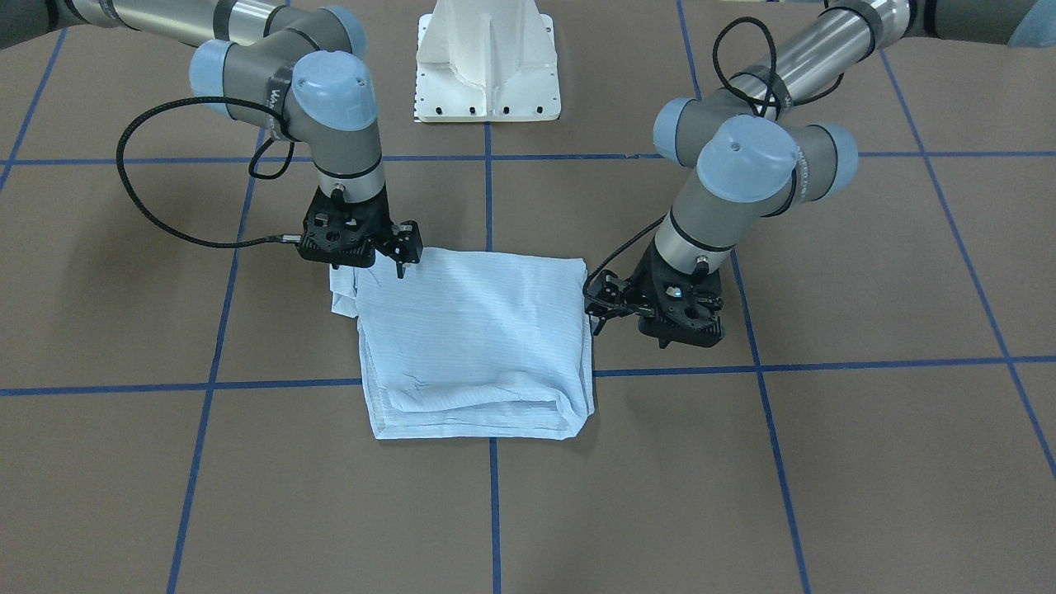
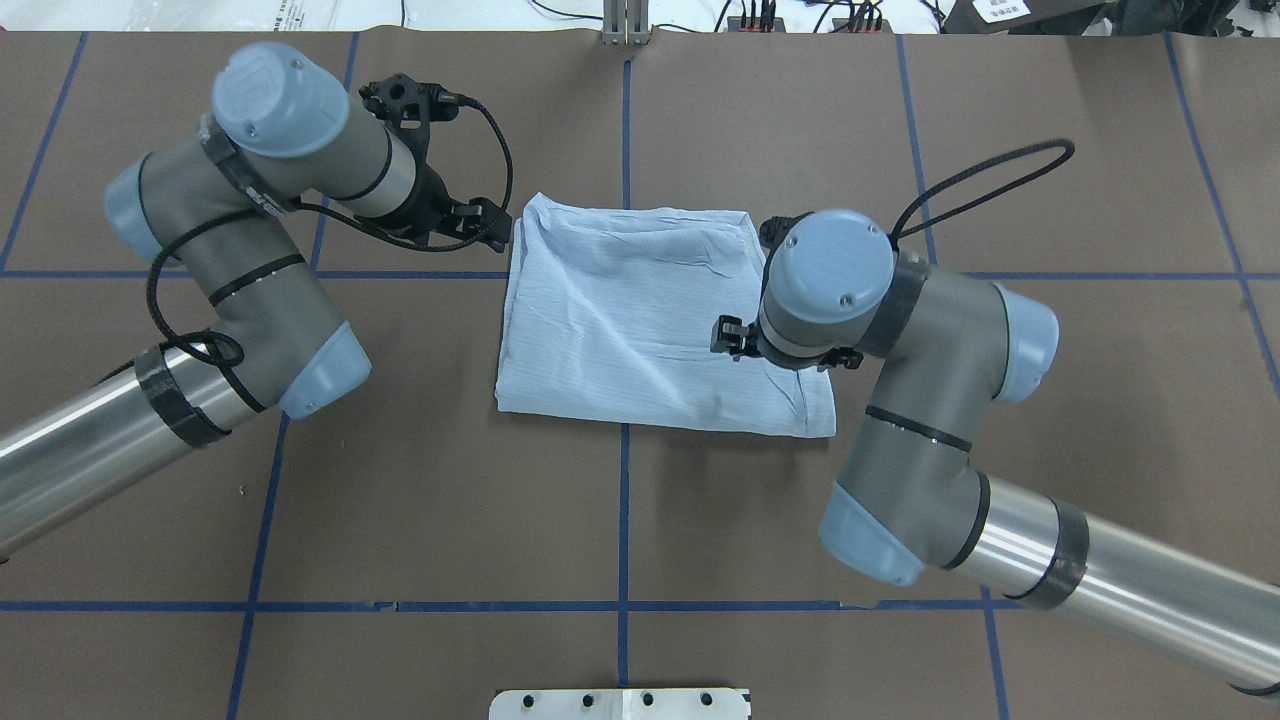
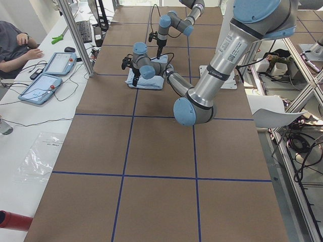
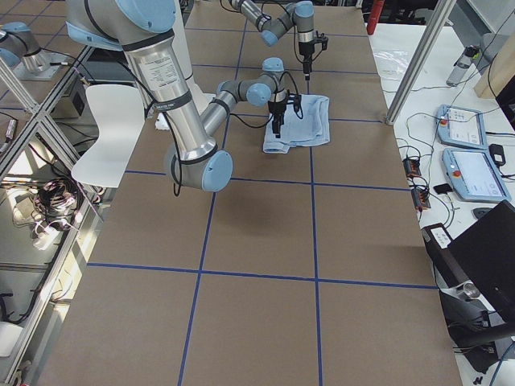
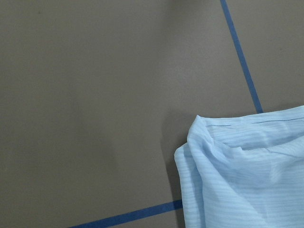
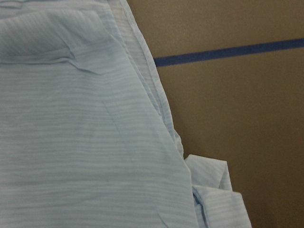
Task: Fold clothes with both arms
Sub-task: 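Move the left gripper to the shirt's far corner while the right gripper rises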
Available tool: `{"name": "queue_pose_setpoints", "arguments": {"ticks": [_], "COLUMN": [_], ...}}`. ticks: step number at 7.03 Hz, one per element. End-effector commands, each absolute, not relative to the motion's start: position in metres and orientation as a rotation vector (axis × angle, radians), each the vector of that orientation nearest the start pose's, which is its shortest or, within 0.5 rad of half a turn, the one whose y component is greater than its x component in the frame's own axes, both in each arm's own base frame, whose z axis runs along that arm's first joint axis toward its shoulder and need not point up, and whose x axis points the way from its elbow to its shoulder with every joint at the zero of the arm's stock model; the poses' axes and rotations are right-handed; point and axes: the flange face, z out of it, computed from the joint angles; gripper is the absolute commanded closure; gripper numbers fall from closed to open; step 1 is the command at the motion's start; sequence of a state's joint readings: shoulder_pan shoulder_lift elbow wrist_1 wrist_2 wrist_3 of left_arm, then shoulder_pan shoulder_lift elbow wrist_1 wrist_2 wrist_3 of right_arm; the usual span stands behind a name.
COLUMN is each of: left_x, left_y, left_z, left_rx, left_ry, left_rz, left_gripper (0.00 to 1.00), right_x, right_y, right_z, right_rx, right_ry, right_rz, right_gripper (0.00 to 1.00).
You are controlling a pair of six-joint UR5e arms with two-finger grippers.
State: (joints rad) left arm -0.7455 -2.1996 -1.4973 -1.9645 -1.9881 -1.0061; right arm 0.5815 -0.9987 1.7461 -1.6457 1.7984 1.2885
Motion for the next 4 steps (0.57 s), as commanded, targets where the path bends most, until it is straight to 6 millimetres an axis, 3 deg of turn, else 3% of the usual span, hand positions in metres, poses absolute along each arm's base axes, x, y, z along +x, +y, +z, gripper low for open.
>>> {"name": "queue_pose_setpoints", "arguments": {"ticks": [1,3,4], "left_x": [0.522,0.524,0.524], "left_y": [-0.505,-0.489,-0.489], "left_z": [0.274,0.259,0.255], "left_rx": [0.208,0.188,0.188], "left_ry": [0.943,0.942,0.948], "left_rz": [-0.038,-0.039,-0.038], "left_gripper": [0.00,0.00,0.30], "right_x": [-0.443,-0.440,-0.440], "right_y": [-0.494,-0.493,-0.493], "right_z": [0.249,0.245,0.246], "right_rx": [0.068,0.074,0.073], "right_ry": [-0.715,-0.723,-0.722], "right_rz": [0.185,0.183,0.184], "right_gripper": [0.00,0.00,0.00]}}
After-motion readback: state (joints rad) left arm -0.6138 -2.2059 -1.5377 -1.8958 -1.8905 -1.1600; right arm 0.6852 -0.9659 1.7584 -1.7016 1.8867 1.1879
